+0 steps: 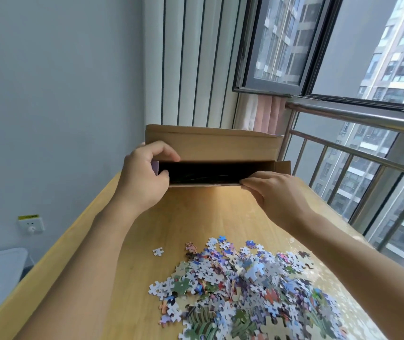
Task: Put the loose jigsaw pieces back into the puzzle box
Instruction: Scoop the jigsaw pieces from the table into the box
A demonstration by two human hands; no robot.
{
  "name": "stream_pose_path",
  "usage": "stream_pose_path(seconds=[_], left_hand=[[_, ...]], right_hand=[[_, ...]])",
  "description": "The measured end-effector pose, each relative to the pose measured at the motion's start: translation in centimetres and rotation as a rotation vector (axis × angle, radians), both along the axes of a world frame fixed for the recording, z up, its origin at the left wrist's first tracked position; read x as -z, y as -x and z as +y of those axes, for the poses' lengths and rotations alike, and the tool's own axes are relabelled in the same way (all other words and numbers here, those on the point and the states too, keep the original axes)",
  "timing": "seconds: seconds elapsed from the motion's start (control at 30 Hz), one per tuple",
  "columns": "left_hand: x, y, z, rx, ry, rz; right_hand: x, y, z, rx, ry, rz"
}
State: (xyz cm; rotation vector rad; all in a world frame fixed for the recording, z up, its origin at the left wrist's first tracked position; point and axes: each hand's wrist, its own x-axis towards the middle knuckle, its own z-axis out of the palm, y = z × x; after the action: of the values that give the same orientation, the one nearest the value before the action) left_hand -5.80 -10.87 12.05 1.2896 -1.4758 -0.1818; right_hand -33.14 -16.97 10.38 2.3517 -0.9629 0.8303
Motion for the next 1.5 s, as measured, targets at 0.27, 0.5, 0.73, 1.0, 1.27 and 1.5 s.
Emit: stream_pose_path(seconds=[0.27, 0.5, 0.73, 1.0, 1.27, 1.5], left_hand=[[1.1, 0.1, -1.1, -0.107, 0.027, 0.085], [1.4, 0.1, -1.2, -0.143, -0.034, 0.082], [1.2, -0.5, -0.3, -0.123, -0.120, 0.097], [2.8, -1.2, 0.4, -0.130, -0.129, 0.071], [6.7, -1.0, 1.0, -0.184, -0.041, 0.097], [10.9, -0.7, -0.3, -0.217, 0.015, 0.135]], right_hand=[[3.3, -1.6, 2.9, -0.174, 0.058, 0.088], [6.8, -4.2, -0.3, 0.124, -1.198, 0.018], [6.9, -8.0, 3.0, -0.112, -1.326, 0.372], [8.4, -15.1, 3.3, -0.098, -1.069, 0.412], [7.9, -9.0, 6.8, -0.084, -0.974, 0.451], [5.0, 0.1, 8.5, -0.141, -0.844, 0.104]])
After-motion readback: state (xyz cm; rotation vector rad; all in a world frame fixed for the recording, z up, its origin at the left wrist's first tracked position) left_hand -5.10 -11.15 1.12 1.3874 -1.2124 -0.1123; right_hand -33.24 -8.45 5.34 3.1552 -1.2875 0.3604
